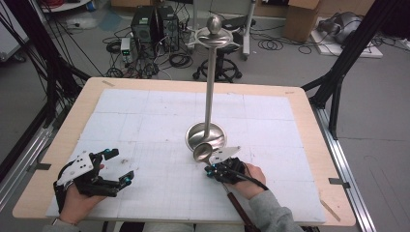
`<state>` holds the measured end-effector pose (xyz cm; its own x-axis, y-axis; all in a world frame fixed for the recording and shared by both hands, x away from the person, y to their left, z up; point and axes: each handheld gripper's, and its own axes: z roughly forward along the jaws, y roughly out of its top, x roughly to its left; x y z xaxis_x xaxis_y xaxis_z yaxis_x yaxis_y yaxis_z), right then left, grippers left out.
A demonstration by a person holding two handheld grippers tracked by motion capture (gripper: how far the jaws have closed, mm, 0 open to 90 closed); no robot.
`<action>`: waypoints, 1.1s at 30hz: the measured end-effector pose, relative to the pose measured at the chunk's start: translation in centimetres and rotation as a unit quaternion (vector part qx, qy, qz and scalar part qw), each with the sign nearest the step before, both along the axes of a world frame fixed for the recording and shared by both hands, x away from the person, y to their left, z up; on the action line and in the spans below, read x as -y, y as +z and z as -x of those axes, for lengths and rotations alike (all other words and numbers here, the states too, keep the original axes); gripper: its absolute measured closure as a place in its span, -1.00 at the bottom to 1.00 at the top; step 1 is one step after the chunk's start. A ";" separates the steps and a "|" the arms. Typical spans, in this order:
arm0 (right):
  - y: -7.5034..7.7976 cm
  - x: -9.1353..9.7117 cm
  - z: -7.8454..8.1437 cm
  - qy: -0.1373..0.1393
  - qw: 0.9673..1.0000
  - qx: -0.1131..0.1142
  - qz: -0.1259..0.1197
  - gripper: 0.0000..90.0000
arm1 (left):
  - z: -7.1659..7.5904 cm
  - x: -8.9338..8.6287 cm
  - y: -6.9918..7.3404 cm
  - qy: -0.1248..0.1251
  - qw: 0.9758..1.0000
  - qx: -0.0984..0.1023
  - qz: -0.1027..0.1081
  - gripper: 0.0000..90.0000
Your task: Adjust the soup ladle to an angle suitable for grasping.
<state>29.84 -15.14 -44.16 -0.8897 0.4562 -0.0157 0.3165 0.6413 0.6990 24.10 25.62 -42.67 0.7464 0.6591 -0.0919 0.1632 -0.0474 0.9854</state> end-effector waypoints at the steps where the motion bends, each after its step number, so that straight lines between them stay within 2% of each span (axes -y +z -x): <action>1: 0.0 0.1 0.0 -0.001 1.000 -0.001 0.001 1.00 | 0.0 0.0 0.0 0.000 1.000 0.000 0.000 -0.96; 15: 0.1 2.0 0.1 -0.010 1.000 -0.004 0.005 1.00 | -0.2 0.1 0.0 -0.002 1.000 0.000 -0.001 -0.96; 33: 0.0 4.2 -0.6 -0.039 0.999 -0.007 -0.003 1.00 | -0.3 0.3 0.0 -0.005 1.000 -0.001 0.001 -0.96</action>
